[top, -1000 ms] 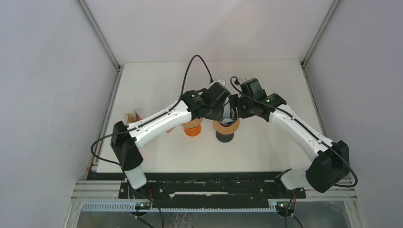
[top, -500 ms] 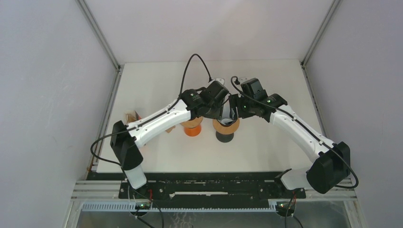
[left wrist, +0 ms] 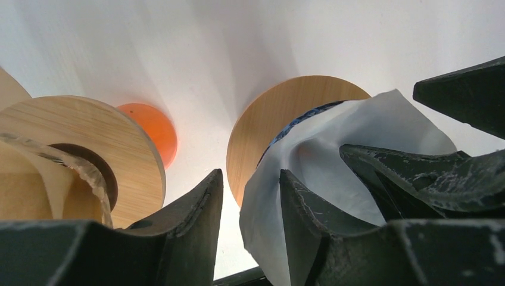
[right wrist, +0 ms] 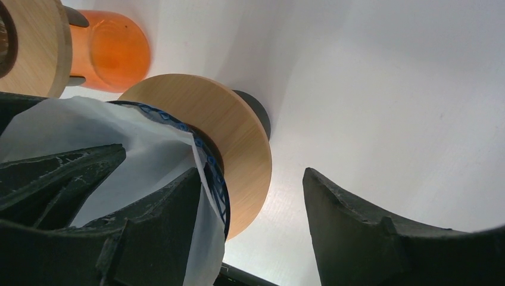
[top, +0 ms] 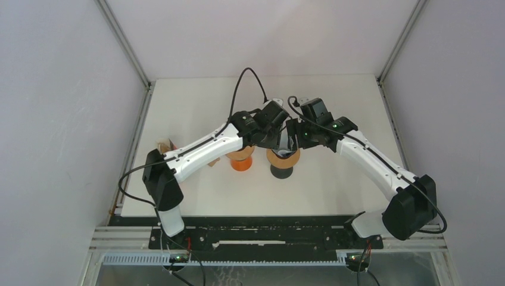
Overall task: Place the coffee filter in the dripper
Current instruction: Place the coffee filter in the coffee dripper.
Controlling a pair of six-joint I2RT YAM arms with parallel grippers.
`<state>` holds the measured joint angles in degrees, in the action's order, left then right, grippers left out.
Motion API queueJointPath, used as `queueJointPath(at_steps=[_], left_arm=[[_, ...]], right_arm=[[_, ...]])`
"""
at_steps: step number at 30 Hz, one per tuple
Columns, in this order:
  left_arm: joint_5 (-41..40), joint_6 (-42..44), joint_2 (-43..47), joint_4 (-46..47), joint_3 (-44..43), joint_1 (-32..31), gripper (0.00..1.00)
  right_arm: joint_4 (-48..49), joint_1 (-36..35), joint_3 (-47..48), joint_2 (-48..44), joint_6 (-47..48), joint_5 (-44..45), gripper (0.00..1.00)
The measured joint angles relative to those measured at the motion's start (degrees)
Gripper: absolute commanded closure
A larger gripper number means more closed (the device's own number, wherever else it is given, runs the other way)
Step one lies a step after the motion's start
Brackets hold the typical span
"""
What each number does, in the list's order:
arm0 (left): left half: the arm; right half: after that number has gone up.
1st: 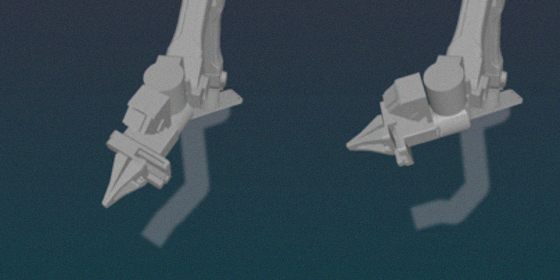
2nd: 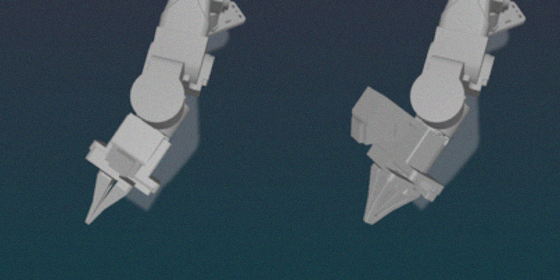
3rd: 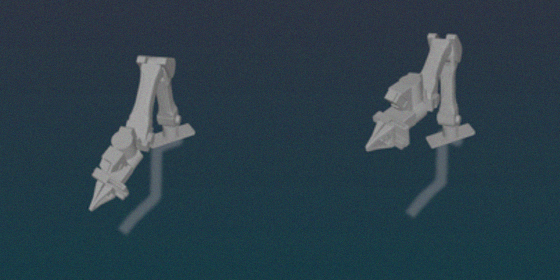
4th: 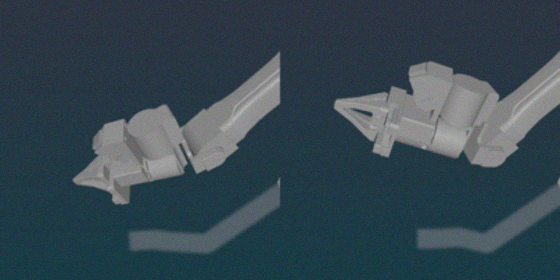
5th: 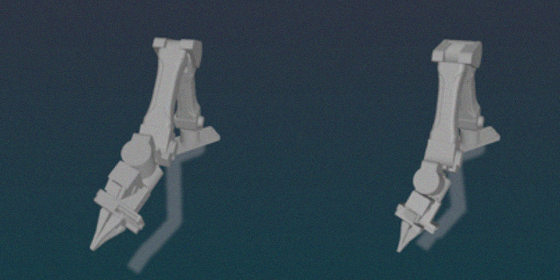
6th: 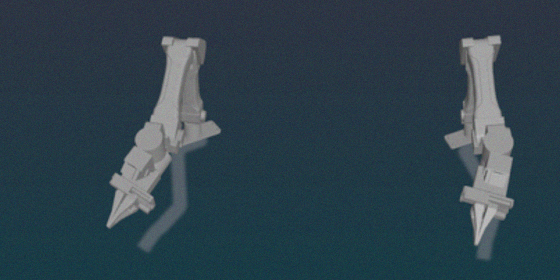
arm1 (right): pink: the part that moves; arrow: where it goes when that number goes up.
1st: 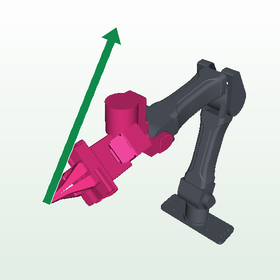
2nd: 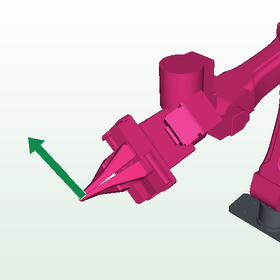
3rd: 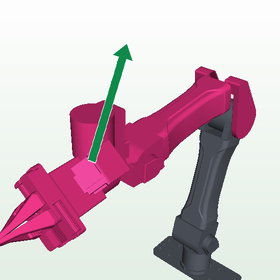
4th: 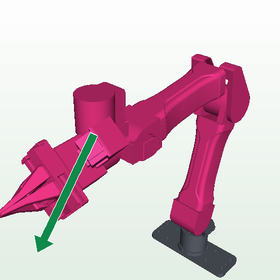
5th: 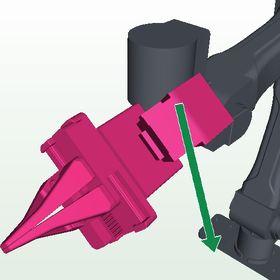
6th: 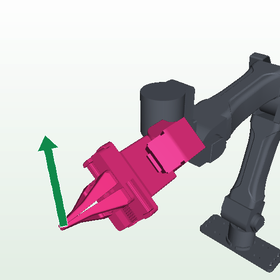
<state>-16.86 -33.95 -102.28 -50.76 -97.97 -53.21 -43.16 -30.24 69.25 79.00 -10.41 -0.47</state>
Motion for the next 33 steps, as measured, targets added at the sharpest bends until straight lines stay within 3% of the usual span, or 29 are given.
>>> queueJointPath(at_steps=[18,33], left_arm=[[0.0,0.0,-1.3,0.0,0.0,0.0,0.56],[0.1,0.0,-1.3,0.0,0.0,0.0,0.56]], right_arm=[[0.1,0.0,-0.2,0.6,0.0,0.2,0.27],[1.0,-0.2,-0.3,-4.6,-1.3,-7.1,0.24]])
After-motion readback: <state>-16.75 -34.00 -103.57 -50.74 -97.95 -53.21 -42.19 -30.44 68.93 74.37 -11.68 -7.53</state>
